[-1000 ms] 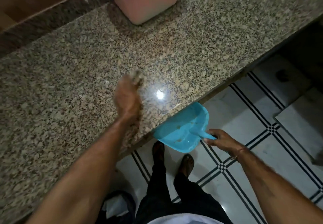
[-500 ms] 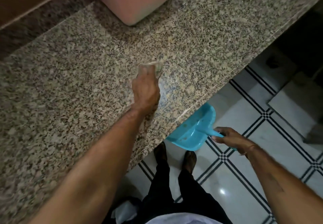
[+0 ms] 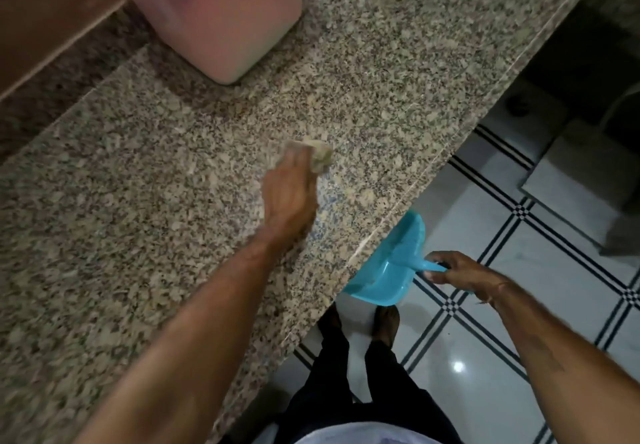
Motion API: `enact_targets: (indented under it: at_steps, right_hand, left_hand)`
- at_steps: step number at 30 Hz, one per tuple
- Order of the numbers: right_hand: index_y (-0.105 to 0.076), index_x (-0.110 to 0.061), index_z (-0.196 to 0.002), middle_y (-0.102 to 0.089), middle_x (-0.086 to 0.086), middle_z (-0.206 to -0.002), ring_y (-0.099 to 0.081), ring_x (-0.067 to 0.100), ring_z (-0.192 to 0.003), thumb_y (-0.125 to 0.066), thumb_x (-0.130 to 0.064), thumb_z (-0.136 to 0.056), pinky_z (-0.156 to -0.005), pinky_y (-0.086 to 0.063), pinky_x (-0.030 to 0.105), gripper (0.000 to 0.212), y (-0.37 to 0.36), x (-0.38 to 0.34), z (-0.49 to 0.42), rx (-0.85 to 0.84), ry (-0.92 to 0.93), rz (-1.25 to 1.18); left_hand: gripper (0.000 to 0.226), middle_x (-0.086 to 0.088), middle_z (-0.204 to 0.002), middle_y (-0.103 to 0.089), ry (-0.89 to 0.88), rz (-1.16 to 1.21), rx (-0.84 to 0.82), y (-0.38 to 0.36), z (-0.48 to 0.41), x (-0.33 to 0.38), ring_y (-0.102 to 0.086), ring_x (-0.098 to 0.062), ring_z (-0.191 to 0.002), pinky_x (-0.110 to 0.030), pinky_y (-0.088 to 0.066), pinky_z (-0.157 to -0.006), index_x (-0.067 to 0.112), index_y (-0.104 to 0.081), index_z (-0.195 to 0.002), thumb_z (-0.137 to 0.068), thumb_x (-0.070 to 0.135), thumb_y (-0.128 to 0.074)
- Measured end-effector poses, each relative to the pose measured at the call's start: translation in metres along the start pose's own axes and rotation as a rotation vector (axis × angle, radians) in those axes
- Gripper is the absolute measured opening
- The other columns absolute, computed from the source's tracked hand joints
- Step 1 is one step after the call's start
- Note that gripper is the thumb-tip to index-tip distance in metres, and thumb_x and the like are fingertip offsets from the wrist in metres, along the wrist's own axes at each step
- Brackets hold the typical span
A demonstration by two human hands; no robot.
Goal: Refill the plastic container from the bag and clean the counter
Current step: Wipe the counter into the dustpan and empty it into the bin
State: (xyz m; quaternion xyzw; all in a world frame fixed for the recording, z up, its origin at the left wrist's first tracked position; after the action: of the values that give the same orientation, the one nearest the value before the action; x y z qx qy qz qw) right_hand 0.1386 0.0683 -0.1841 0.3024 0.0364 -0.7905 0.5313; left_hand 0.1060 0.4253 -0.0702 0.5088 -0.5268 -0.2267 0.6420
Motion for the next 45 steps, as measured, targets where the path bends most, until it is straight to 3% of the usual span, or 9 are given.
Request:
enact_targets:
  at_steps: [4, 8, 12, 16, 20, 24, 30, 39, 45]
  right_hand:
    - [-0.069, -0.008, -0.106, -0.064, 0.004, -0.089, -0.057, 0.016, -0.084, -0.069, -0.014, -0.094, -0.073, -0.044, 0.025, 0.013, 0.007, -0.002, 0.0, 0.012, 0.02, -0.024]
    - [-0.068, -0.009, -0.104, -0.062, -0.002, -0.085, -0.056, 0.012, -0.08, -0.069, -0.013, -0.095, -0.067, -0.043, 0.015, 0.009, 0.013, 0.004, 0.005, 0.036, 0.009, -0.055]
    - [-0.068, -0.003, -0.104, -0.06, 0.003, -0.085, -0.054, 0.015, -0.079, -0.07, -0.014, -0.094, -0.071, -0.041, 0.028, 0.015, 0.02, 0.012, 0.012, 0.045, -0.007, -0.087]
    - [-0.069, -0.007, -0.101, -0.061, 0.0, -0.084, -0.055, 0.014, -0.081, -0.069, -0.01, -0.094, -0.071, -0.043, 0.023, 0.008, 0.032, 0.012, 0.017, 0.076, -0.008, -0.107]
    - [-0.07, -0.005, -0.105, -0.062, 0.002, -0.088, -0.057, 0.014, -0.085, -0.071, -0.011, -0.093, -0.077, -0.043, 0.027, 0.013, 0.052, 0.018, 0.017, 0.112, 0.003, -0.133]
    - [-0.068, -0.002, -0.109, -0.061, 0.0, -0.086, -0.056, 0.01, -0.081, -0.069, -0.01, -0.094, -0.071, -0.042, 0.018, 0.017, 0.071, 0.031, 0.007, 0.118, 0.002, -0.145]
    - [-0.07, -0.01, -0.1, -0.061, -0.005, -0.08, -0.056, 0.005, -0.075, -0.07, -0.009, -0.094, -0.07, -0.043, 0.015, 0.007, 0.117, 0.033, -0.017, 0.091, 0.025, -0.131]
    - [-0.071, -0.013, -0.1, -0.061, -0.001, -0.088, -0.058, 0.011, -0.086, -0.071, -0.01, -0.093, -0.08, -0.044, 0.023, 0.008, 0.217, 0.052, -0.047, 0.05, 0.086, -0.132]
    - [-0.071, -0.017, -0.106, -0.065, 0.0, -0.092, -0.06, 0.015, -0.09, -0.074, -0.018, -0.091, -0.084, -0.045, 0.033, 0.016, 0.264, 0.054, -0.066, 0.04, 0.097, -0.156]
  left_hand:
    - [0.035, 0.005, -0.115, -0.059, 0.378, -0.012, 0.291, 0.043, -0.042, -0.069, -0.063, -0.014, -0.088, -0.024, -0.047, -0.06, 0.023, -0.053, -0.133, -0.107, 0.042, -0.039]
    - [0.051, -0.017, -0.155, -0.042, 0.936, -0.098, 0.333, 0.065, -0.077, -0.174, -0.05, -0.034, -0.134, -0.043, -0.038, -0.108, 0.023, -0.034, -0.156, -0.105, 0.026, -0.036]
    - [0.032, -0.007, -0.127, -0.06, 0.474, -0.038, 0.214, 0.019, -0.072, -0.059, -0.063, -0.025, -0.104, -0.008, -0.04, -0.068, 0.017, -0.054, -0.136, -0.107, 0.024, -0.04]
    - [0.025, 0.009, -0.102, -0.059, -0.262, 0.071, -0.049, -0.026, -0.052, 0.073, -0.054, -0.004, -0.073, -0.023, -0.053, -0.059, 0.021, -0.06, -0.114, -0.108, 0.031, -0.038]
    - [0.027, 0.012, -0.107, -0.061, 0.229, -0.012, 0.209, 0.002, -0.101, -0.005, -0.061, 0.002, -0.089, -0.012, -0.045, -0.063, 0.023, -0.056, -0.126, -0.108, 0.037, -0.041]
    - [0.046, -0.02, -0.144, -0.051, 0.73, -0.134, 0.269, -0.001, -0.133, -0.076, -0.056, -0.035, -0.125, -0.044, -0.046, -0.098, 0.013, -0.046, -0.147, -0.104, 0.027, -0.039]
    - [0.03, -0.001, -0.108, -0.062, -0.17, -0.037, 0.038, -0.075, -0.095, 0.134, -0.054, -0.01, -0.074, -0.031, -0.053, -0.056, 0.016, -0.059, -0.121, -0.109, 0.031, -0.035]
    - [0.055, -0.016, -0.141, -0.056, 0.628, -0.12, 0.296, -0.072, -0.217, -0.006, -0.057, -0.043, -0.124, -0.05, -0.048, -0.103, 0.026, -0.045, -0.148, -0.096, 0.045, -0.045]
    - [0.034, -0.008, -0.12, -0.061, -0.175, -0.023, -0.011, -0.134, -0.168, 0.225, -0.055, -0.019, -0.093, -0.034, -0.045, -0.077, 0.019, -0.057, -0.133, -0.109, 0.036, -0.039]
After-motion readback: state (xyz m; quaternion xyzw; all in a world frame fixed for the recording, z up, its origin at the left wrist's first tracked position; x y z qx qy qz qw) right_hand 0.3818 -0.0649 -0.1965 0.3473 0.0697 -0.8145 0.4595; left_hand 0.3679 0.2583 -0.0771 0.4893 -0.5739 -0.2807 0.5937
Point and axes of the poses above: each hand's wrist, its own z-axis away from the middle knuckle, its own y-axis out of the back of the hand, x = y × z, the point moved 5 cm from there along -z, towards the middle knuckle
